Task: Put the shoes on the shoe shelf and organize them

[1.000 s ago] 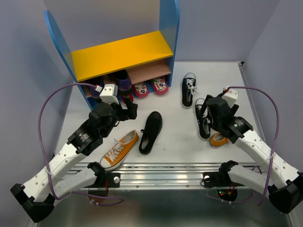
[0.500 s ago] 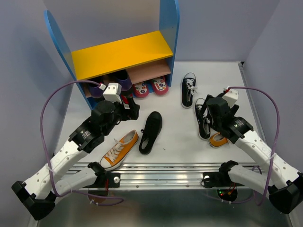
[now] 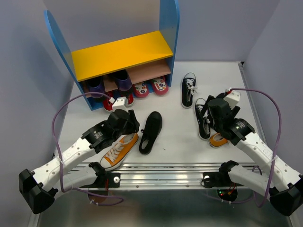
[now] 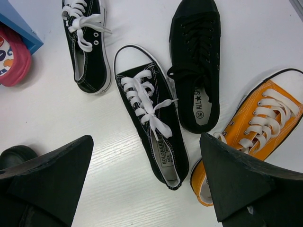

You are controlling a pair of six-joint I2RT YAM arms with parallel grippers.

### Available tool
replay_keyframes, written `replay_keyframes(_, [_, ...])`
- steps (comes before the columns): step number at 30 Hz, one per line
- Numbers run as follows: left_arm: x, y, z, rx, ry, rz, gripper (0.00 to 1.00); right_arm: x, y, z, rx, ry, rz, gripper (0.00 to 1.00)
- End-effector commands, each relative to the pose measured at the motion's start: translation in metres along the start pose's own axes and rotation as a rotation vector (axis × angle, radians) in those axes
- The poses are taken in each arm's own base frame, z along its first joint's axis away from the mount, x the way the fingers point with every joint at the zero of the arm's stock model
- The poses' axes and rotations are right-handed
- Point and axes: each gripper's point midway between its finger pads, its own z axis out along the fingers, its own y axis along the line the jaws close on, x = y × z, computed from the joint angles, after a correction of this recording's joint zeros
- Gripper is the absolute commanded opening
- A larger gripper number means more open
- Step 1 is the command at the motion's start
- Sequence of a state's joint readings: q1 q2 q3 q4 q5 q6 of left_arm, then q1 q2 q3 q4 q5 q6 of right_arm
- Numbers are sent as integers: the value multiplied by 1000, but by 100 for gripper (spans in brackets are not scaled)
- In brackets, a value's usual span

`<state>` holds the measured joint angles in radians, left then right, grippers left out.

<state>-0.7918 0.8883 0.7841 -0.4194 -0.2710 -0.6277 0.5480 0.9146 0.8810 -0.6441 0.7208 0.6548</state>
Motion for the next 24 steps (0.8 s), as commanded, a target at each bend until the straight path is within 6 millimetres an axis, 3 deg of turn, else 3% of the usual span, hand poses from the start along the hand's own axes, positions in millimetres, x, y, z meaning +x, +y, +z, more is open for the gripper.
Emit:
replay_keyframes(1, [13, 21, -1, -116, -7, -174, 61, -5, 6, 1, -21, -18, 44, 100])
replay_keyframes(12, [34, 52, 9, -391, 7, -441, 67, -2, 14, 3, -42, 7, 37, 100])
replay_keyframes(24, [60, 54, 31, -506, 66, -589, 69, 0, 19, 2, -67, 24, 16, 100])
